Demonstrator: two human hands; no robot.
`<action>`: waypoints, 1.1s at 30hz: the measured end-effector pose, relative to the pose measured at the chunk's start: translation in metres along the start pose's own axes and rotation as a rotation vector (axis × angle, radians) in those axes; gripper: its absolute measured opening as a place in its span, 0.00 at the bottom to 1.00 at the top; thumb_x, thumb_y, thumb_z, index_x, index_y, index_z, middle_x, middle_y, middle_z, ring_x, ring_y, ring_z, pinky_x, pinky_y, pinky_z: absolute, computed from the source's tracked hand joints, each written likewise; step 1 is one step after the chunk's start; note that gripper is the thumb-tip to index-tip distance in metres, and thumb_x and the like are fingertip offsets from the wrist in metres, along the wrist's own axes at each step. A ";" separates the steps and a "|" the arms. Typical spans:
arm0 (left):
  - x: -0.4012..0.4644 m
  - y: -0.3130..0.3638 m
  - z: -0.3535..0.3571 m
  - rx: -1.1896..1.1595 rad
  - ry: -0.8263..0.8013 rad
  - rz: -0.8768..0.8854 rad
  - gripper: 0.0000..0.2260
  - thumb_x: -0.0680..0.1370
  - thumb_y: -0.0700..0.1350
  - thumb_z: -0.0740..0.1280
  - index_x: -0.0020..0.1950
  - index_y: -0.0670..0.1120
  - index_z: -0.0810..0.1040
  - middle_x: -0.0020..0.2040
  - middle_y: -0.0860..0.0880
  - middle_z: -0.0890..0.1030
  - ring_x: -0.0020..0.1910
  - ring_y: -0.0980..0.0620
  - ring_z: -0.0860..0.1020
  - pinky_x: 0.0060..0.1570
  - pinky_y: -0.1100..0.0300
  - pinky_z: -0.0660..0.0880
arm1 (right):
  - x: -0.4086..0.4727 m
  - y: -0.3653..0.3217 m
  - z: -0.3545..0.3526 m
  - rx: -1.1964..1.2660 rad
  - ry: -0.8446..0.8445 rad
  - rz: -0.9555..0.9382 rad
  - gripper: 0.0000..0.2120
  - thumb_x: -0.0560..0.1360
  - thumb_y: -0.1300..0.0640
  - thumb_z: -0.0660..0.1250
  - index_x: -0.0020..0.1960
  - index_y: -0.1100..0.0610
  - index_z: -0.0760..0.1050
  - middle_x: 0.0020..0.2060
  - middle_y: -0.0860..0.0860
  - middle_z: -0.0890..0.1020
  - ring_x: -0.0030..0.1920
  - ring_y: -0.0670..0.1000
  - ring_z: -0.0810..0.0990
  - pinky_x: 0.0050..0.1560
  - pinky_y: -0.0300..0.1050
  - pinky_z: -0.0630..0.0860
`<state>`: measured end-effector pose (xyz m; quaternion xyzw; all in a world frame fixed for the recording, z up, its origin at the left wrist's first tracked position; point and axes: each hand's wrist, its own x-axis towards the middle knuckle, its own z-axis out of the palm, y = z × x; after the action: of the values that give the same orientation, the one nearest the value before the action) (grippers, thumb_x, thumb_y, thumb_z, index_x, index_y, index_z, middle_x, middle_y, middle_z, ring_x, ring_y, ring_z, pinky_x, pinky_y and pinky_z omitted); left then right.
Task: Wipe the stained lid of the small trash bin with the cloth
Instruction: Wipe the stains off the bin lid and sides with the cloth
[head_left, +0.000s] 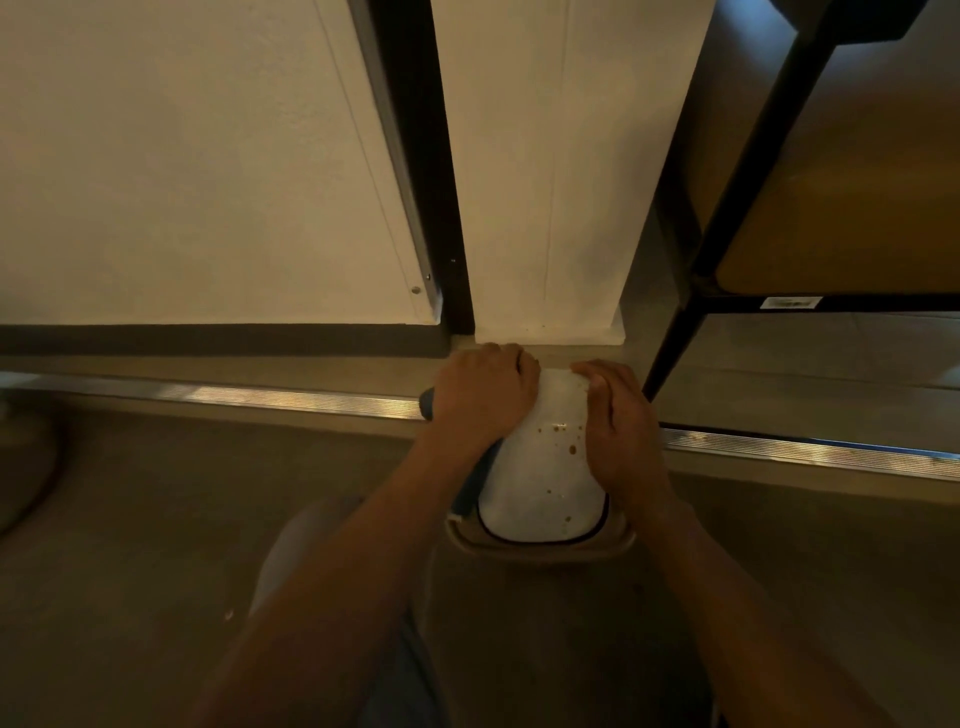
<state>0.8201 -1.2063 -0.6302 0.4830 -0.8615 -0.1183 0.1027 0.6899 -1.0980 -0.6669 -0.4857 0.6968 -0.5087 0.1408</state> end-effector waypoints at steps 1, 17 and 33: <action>-0.014 0.002 0.001 0.015 0.079 0.068 0.18 0.84 0.54 0.53 0.55 0.48 0.79 0.50 0.47 0.81 0.47 0.47 0.79 0.46 0.53 0.73 | 0.000 0.000 0.000 0.008 0.006 -0.009 0.18 0.83 0.53 0.50 0.62 0.59 0.75 0.57 0.51 0.77 0.58 0.48 0.76 0.63 0.48 0.73; -0.037 0.003 0.003 -0.053 0.132 0.104 0.17 0.85 0.52 0.53 0.64 0.48 0.77 0.61 0.47 0.79 0.61 0.45 0.76 0.59 0.50 0.73 | 0.001 0.004 -0.002 0.060 -0.030 0.007 0.19 0.83 0.52 0.50 0.62 0.59 0.75 0.58 0.51 0.76 0.59 0.48 0.75 0.63 0.39 0.70; -0.069 0.005 0.012 -0.007 0.174 0.116 0.21 0.85 0.53 0.51 0.77 0.49 0.67 0.77 0.47 0.66 0.80 0.41 0.53 0.78 0.43 0.53 | 0.000 0.009 0.000 0.053 -0.018 -0.018 0.18 0.83 0.51 0.50 0.63 0.56 0.75 0.58 0.48 0.76 0.60 0.45 0.74 0.64 0.34 0.68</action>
<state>0.8477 -1.1432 -0.6448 0.4402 -0.8755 -0.0729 0.1856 0.6855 -1.0983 -0.6743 -0.4926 0.6775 -0.5237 0.1554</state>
